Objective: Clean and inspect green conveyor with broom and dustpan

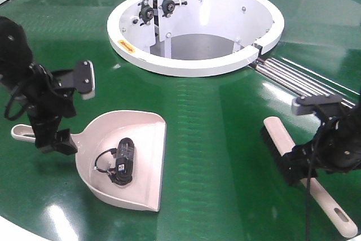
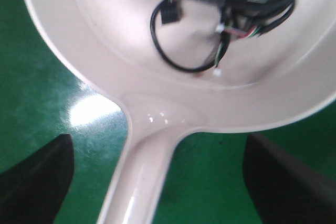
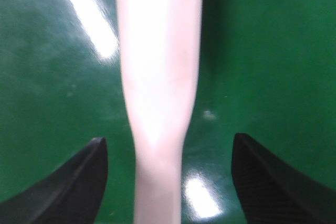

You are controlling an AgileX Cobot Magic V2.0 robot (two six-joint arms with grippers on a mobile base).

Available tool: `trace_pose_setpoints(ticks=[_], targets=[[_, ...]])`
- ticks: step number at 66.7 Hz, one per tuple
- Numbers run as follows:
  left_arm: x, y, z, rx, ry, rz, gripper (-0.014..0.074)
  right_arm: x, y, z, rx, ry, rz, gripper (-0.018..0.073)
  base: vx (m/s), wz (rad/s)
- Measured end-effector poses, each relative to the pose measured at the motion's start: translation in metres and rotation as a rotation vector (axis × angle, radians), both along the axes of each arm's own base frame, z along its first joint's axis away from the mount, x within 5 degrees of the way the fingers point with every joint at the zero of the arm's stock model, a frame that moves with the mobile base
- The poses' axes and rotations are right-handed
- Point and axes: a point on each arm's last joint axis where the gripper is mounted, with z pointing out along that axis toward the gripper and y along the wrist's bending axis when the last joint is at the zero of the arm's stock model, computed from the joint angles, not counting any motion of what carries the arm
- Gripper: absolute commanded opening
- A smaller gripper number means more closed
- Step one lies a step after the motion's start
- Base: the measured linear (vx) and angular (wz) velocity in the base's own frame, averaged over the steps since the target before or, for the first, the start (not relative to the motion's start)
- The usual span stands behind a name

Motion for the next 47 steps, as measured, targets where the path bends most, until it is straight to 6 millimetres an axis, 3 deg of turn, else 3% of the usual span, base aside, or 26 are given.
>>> trace_pose_setpoints(ticks=[8, 20, 28, 47], targets=[[-0.019, -0.002, 0.032, -0.068, -0.04, 0.003, 0.0571, -0.009, -0.001, 0.027, 0.01, -0.099, -0.002, 0.0489, 0.0, 0.0], [-0.052, -0.004, 0.078, -0.189, -0.133, 0.012, 0.0523, -0.024, -0.002, 0.087, 0.04, -0.331, -0.01, 0.0489, 0.0, 0.0], [-0.079, -0.007, 0.111, -0.337, -0.17, 0.116, 0.0491, -0.036, -0.001, 0.123, 0.068, -0.47, -0.007, 0.0489, 0.0, 0.0], [-0.13, -0.001, 0.17, -0.566, -0.375, 0.29, 0.0435, -0.091, -0.005, 0.184, 0.097, -0.832, 0.018, 0.0488, 0.0, 0.0]])
